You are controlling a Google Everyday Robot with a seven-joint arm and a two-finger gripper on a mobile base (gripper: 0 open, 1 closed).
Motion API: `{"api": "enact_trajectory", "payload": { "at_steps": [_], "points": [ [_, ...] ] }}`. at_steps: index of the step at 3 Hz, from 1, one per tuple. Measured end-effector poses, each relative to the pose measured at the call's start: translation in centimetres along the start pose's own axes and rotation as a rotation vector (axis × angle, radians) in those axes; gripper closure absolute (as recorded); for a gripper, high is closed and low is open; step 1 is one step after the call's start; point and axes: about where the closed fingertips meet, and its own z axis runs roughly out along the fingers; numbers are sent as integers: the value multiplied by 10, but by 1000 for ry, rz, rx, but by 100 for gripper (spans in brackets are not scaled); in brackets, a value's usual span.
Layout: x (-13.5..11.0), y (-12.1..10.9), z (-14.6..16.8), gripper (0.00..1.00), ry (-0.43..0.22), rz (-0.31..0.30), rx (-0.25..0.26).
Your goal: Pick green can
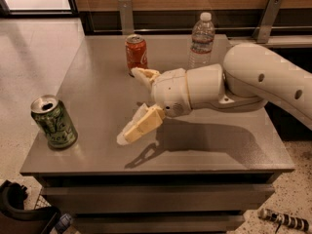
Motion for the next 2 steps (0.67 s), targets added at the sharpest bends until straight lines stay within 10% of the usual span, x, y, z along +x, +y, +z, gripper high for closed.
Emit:
{"api": "enact_trajectory", "payload": {
  "at_steps": [2],
  "points": [
    [-5, 9, 69, 0, -138, 5, -81]
  ]
}}
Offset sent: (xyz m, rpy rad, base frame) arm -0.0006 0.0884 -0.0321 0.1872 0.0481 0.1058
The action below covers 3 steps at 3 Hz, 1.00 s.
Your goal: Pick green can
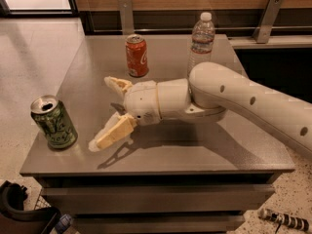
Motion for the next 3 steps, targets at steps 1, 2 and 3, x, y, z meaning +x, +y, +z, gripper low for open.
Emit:
{"api": "enact_trajectory", "payload": {
  "at_steps": [1, 2, 3],
  "points": [
    [-7, 3, 21, 0, -45, -3, -24],
    [-17, 9, 38, 0, -49, -28, -53],
    [-20, 18, 54, 0, -33, -43, -85]
  ]
}}
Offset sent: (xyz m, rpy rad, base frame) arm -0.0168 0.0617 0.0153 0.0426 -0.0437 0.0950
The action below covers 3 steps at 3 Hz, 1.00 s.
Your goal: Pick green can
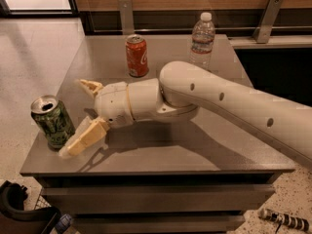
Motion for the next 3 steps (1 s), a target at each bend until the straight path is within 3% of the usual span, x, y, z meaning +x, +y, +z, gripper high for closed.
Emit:
{"api": "enact_trajectory", "payload": {
  "at_steps": [1, 2, 3],
  "points": [
    [6, 7, 14, 0, 22, 6, -35],
    [6, 9, 18, 12, 26, 7, -45],
    [5, 11, 20, 34, 27, 4, -49]
  ]
}}
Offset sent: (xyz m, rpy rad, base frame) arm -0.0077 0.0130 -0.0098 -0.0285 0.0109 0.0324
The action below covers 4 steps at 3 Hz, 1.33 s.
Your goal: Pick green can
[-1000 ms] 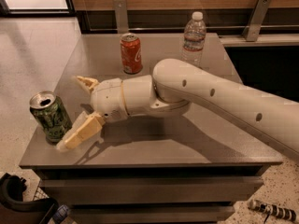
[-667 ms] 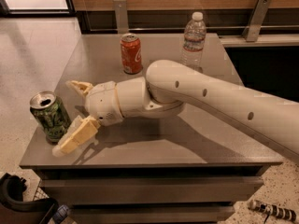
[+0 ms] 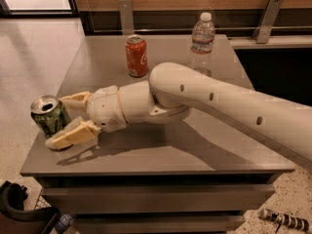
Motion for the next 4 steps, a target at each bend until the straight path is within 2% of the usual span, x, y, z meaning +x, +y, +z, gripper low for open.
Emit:
{"api": "enact_trajectory", "payload": {
  "at_steps": [2, 3, 4],
  "points": [
    [-2, 3, 3, 83, 0, -4, -7],
    [-4, 3, 5, 100, -4, -5, -15],
    [-6, 0, 4, 100, -14, 0, -24]
  ]
}}
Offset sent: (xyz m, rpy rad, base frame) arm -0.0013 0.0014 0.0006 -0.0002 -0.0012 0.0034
